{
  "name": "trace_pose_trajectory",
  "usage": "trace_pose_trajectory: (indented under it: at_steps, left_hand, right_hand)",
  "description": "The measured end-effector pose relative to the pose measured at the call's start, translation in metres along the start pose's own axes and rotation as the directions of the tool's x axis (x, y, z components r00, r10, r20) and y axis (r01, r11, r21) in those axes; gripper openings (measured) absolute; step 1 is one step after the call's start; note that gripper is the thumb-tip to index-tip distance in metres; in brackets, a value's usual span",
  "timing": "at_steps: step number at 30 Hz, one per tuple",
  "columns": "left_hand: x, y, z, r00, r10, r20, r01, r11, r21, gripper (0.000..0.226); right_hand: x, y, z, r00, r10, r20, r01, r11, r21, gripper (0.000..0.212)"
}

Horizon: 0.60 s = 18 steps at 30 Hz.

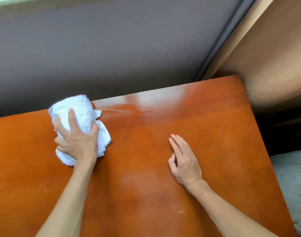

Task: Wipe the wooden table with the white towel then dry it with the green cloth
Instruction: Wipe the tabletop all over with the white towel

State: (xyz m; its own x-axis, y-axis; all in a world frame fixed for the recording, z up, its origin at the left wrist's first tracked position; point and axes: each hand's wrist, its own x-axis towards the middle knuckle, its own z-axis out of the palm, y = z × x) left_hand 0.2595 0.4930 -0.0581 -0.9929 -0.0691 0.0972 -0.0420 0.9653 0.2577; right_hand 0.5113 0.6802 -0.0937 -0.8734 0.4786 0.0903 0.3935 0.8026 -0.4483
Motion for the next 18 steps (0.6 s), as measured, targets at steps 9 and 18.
trace_pose_trajectory:
  at_steps: [9,18]
  left_hand:
    - [-0.106,0.130,0.016,0.918,0.364,0.159,-0.344,0.928,-0.141,0.084]
    - [-0.086,0.123,0.017,0.686,0.706,0.176,-0.673,0.707,-0.215,0.084]
  right_hand:
    - [0.001,0.003,0.002,0.999,-0.017,-0.033,0.020,0.997,0.072,0.051]
    - [-0.001,0.005,0.003,0.998,-0.021,-0.056,0.025,0.997,0.078,0.043]
